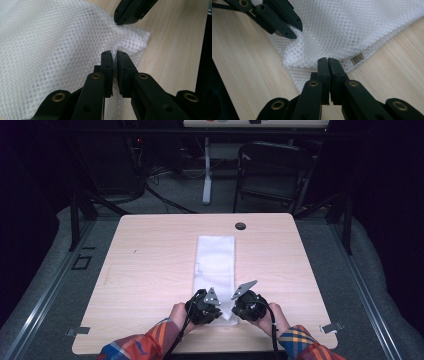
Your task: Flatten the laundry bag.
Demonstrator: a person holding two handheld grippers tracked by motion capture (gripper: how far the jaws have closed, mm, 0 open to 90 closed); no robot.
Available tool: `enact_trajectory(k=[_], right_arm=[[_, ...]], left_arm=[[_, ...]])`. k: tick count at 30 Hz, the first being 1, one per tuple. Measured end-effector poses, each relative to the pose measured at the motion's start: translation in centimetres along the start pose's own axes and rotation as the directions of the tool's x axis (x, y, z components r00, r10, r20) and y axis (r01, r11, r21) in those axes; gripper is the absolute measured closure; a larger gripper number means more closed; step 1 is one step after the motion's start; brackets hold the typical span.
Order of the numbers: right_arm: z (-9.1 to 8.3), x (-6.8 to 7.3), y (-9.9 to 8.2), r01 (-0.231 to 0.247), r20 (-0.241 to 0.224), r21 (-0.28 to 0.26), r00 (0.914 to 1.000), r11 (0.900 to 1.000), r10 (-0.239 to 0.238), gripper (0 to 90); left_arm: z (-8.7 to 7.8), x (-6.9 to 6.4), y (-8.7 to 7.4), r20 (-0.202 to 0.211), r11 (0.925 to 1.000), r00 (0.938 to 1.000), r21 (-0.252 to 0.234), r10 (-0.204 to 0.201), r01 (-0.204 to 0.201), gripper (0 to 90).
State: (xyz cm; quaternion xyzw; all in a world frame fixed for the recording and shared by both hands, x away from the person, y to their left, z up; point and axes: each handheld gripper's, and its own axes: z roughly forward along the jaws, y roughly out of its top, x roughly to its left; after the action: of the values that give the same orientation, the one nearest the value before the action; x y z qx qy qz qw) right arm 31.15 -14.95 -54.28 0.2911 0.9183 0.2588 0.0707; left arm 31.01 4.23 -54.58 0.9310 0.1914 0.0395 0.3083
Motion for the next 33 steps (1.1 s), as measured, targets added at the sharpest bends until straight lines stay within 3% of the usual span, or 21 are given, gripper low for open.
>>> enact_trajectory(k=[4,13,24,33], right_arm=[[0.8,-0.3,-0.3,-0.017,-0.026,0.013,0.9995,0.9998,0.017,90.0],[1.4,-0.4,-0.5,0.003,-0.021,0.033,0.9998,0.9995,-0.002,90.0],[1.4,-0.5,-0.5,0.002,-0.030,0.040,0.9995,0.9992,-0.001,90.0],[1.4,-0.6,-0.5,-0.029,-0.038,0.039,0.9988,0.9988,0.030,90.0]], left_arm=[[-0.2,0.2,-0.1,-0.005,0.9999,0.9999,0.001,-0.011,0.011,84.5],[-0.5,0.3,-0.1,-0.017,0.9997,0.9996,-0.011,-0.023,0.022,85.0],[-2.0,1.0,-0.3,-0.061,0.9979,0.9973,-0.053,-0.040,0.037,85.0],[-2.9,1.6,-0.8,-0.102,0.9967,0.9932,-0.064,-0.056,0.050,86.0]])
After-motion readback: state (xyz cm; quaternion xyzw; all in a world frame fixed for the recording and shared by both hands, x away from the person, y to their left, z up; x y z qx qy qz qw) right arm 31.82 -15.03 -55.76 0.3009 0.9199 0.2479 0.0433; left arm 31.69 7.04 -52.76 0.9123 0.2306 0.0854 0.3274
